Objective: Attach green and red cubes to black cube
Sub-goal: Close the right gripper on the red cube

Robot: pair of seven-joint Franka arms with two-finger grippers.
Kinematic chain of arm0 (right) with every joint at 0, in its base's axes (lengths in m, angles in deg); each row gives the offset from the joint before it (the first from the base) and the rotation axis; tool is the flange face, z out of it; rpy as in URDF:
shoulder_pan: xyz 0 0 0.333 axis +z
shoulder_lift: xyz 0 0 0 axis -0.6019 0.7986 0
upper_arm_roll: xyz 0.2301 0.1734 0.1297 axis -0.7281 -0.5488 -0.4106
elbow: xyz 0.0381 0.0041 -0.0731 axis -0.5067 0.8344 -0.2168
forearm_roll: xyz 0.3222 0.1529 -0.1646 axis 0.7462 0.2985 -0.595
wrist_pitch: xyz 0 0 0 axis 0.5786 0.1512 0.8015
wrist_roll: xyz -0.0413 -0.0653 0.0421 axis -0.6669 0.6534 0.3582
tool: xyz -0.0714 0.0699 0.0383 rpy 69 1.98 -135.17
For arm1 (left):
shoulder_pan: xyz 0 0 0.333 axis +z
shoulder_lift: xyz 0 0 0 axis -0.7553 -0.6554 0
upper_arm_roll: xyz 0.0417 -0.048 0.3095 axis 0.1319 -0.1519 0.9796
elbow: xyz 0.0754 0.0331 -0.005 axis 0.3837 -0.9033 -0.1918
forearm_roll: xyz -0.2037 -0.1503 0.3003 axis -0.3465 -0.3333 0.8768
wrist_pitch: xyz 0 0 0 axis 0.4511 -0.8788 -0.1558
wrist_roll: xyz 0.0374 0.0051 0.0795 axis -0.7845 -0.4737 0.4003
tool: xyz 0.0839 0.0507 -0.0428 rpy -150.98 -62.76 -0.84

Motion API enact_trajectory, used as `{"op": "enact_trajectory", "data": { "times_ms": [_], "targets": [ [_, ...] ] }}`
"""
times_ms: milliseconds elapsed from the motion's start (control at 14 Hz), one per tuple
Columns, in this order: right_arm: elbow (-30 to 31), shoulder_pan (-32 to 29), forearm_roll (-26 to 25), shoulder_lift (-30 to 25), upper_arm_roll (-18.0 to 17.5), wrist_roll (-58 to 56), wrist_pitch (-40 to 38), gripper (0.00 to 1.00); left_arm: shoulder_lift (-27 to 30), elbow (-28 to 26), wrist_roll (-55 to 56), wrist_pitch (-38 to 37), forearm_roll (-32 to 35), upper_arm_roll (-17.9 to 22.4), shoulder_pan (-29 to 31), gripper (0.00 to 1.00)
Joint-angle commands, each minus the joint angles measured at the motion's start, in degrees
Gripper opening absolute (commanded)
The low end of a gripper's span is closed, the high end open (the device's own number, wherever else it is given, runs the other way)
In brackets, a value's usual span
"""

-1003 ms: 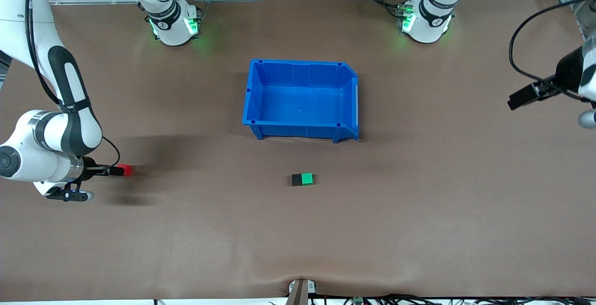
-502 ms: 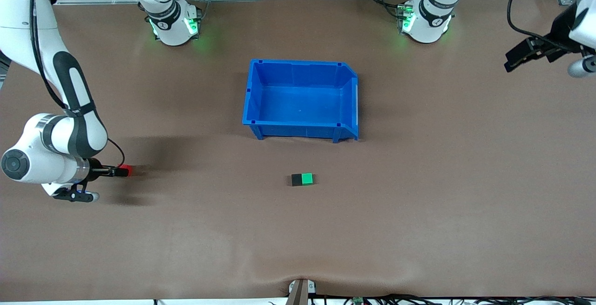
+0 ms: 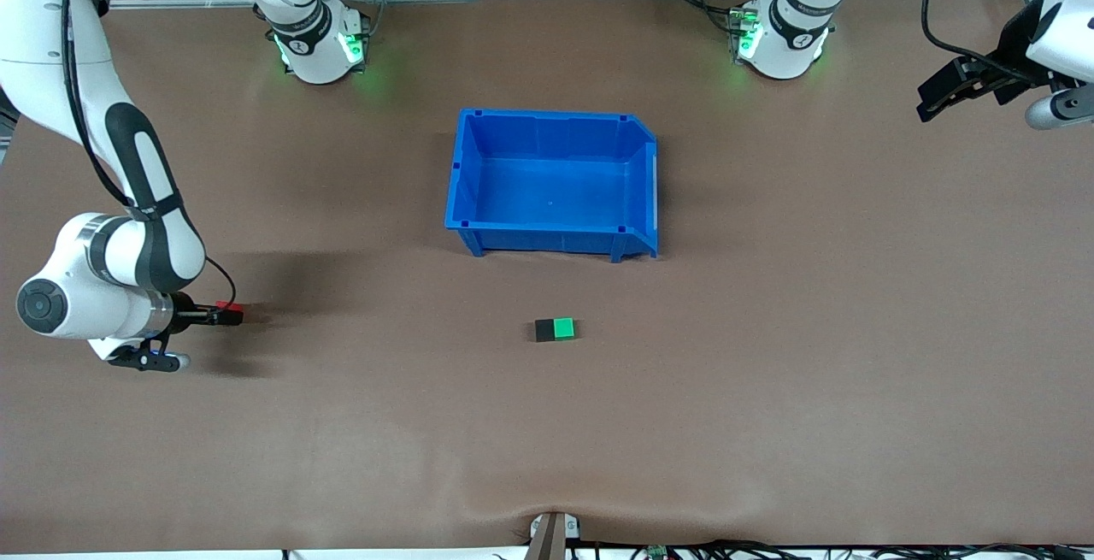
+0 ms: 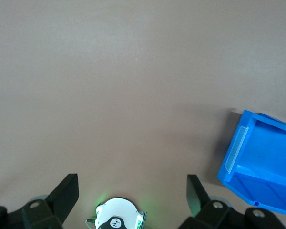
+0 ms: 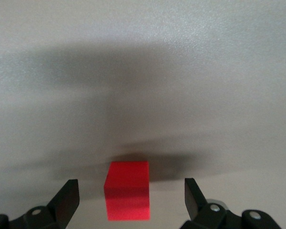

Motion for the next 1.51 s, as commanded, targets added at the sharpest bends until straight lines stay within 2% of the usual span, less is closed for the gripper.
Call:
{"op": "enact_trajectory", "data": {
  "times_ms": [0,430,645,860,1075,1147,1218,1433],
  "targets": [
    [-0.8,-0.6,0.7,1.0,-0.6,0.5,0.8,0.9,0.4,-0.8,-1.9,0.3,-1.0,-1.1,0.6,1.0],
    [-1.7,-0.6,0.8,3.0,-0.6,1.7,3.2,0.63,-1.4,-0.2,-2.4,0.8,-1.2,-1.4,0.8,1.0],
    [-1.8,-0.6,0.7,3.0,-0.6,3.6,3.0,0.59,-2.4,0.5,-2.4,1.4,-1.2,-1.3,0.8,1.0],
    [-1.9,-0.6,0.8,2.9,-0.6,3.6,2.8,0.41,-2.2,0.7,-2.4,1.3,-1.2,-1.3,1.1,1.0],
    [-2.6,-0.6,0.8,2.8,-0.8,4.2,1.3,0.1,-2.2,0.6,-2.4,1.2,-1.2,-1.3,1.2,1.0],
    [-3.2,-0.6,0.9,2.8,-0.8,4.2,0.3,0.08,-2.2,0.6,-2.4,1.2,-1.2,-1.2,1.2,1.0],
    [-3.4,-0.6,1.3,2.8,-0.8,4.2,0.0,0.0,-2.1,0.7,-2.4,1.3,-1.2,-1.0,1.3,1.0],
    [-4.2,-0.5,5.1,2.8,-0.8,5.3,-2.7,0.0,-2.1,1.0,-2.4,1.0,-1.2,-0.9,1.3,1.0]
  ]
}}
